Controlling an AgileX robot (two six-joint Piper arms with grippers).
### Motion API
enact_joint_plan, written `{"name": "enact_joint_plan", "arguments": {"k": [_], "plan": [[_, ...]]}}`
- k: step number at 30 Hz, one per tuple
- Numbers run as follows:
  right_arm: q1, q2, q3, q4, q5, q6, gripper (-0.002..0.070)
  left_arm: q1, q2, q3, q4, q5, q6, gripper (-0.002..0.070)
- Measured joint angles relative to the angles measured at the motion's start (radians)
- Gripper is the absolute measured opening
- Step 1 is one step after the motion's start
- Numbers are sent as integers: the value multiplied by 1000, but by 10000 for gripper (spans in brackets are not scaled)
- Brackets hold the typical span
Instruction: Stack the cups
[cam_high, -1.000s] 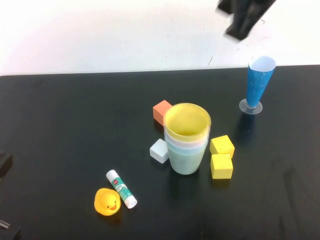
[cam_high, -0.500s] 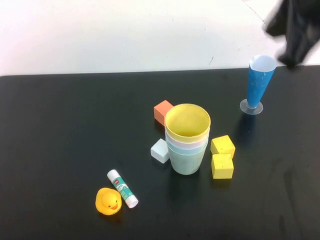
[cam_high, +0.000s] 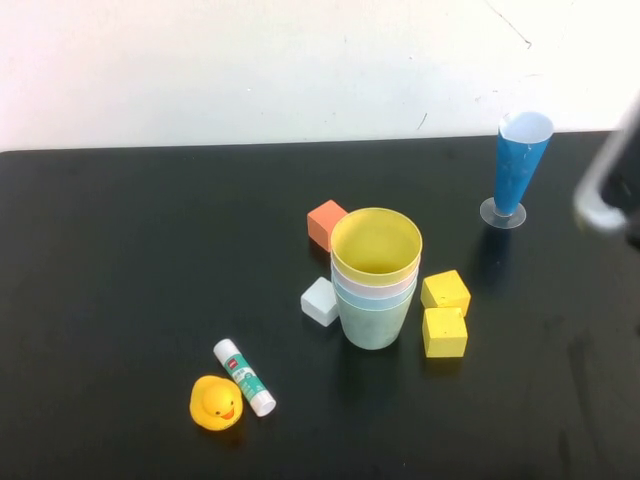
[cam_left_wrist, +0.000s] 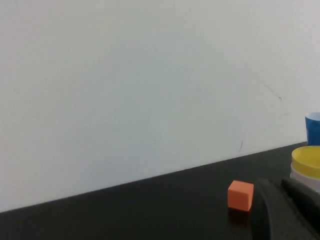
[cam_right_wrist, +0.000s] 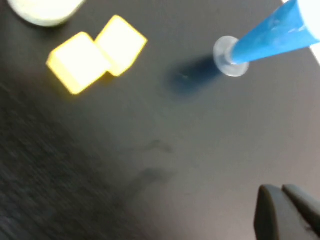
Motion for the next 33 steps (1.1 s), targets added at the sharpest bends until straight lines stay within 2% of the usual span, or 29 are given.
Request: {"name": "enact_joint_plan", "arguments": {"k": [6, 13, 19, 25, 33], "plan": [[0, -215, 275, 136, -178, 33, 0, 0, 0, 0, -12, 68, -24, 1], [0, -459, 478, 203, -73, 28, 0, 0, 0, 0, -43, 86, -46, 1], [0, -644, 630, 214, -65, 28, 0, 0, 0, 0, -51, 88, -50, 1], [0, -743, 682, 218, -85, 28, 0, 0, 0, 0, -52, 88, -50, 1], [0, -756, 684, 219, -86, 28, 0, 0, 0, 0, -52, 88, -54, 1]]}}
